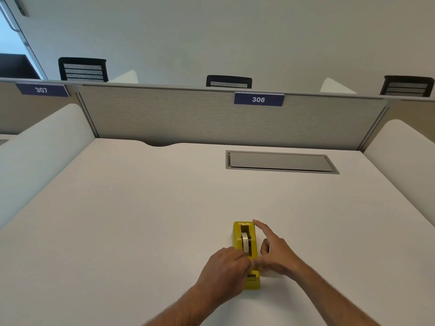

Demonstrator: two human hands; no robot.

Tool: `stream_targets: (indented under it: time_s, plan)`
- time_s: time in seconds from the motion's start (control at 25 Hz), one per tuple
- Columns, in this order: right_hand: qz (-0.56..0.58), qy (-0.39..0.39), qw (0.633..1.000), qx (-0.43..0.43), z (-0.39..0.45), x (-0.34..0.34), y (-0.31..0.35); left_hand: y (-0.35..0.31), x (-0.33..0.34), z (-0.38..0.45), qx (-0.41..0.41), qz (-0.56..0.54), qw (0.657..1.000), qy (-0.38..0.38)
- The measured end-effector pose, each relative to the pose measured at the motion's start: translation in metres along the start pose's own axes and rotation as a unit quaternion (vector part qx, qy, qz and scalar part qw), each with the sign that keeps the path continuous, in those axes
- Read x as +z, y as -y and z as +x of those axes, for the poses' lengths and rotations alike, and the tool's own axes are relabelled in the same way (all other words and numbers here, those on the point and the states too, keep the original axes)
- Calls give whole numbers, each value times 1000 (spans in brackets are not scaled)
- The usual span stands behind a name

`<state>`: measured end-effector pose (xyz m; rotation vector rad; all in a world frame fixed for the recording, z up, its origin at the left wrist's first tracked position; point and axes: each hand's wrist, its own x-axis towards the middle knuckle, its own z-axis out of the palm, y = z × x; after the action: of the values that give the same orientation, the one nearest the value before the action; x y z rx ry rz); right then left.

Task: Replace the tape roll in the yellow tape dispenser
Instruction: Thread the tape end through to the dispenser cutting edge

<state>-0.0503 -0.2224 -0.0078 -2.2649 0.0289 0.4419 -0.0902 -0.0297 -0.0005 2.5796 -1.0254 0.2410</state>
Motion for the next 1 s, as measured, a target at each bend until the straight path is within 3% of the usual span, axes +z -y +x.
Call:
stream_targets:
  time_s: [1.0]
  plan:
    - [46, -30, 998, 41, -10, 5, 1, -6, 12, -14, 20, 58, 998, 9]
